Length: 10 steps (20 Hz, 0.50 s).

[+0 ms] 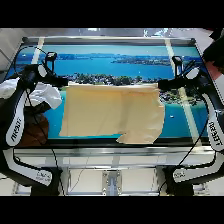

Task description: Fold the shirts.

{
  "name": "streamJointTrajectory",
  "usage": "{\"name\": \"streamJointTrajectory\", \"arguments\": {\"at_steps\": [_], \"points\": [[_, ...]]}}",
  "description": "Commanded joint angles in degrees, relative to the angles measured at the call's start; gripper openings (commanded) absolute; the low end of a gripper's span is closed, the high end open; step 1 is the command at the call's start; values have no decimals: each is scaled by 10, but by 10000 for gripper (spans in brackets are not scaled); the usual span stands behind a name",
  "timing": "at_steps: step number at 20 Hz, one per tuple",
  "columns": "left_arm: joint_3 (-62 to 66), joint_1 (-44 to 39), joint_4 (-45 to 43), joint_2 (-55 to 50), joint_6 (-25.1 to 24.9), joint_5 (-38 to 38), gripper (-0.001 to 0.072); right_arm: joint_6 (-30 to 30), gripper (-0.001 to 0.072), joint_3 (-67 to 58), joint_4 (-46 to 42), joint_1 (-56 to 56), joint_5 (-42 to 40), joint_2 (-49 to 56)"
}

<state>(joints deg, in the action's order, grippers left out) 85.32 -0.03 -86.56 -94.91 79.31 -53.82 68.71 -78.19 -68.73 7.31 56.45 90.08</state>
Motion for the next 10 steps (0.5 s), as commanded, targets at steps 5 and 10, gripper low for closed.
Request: {"name": "streamJointTrajectory", "arguments": {"at_steps": [5, 10], "points": [[-56, -7, -4, -20, -2, -60, 9, 11, 13, 82, -39, -1, 17, 1], [-59, -23, 0, -28, -2, -69, 423, 20, 417, 91, -1, -1, 38, -1]]}}
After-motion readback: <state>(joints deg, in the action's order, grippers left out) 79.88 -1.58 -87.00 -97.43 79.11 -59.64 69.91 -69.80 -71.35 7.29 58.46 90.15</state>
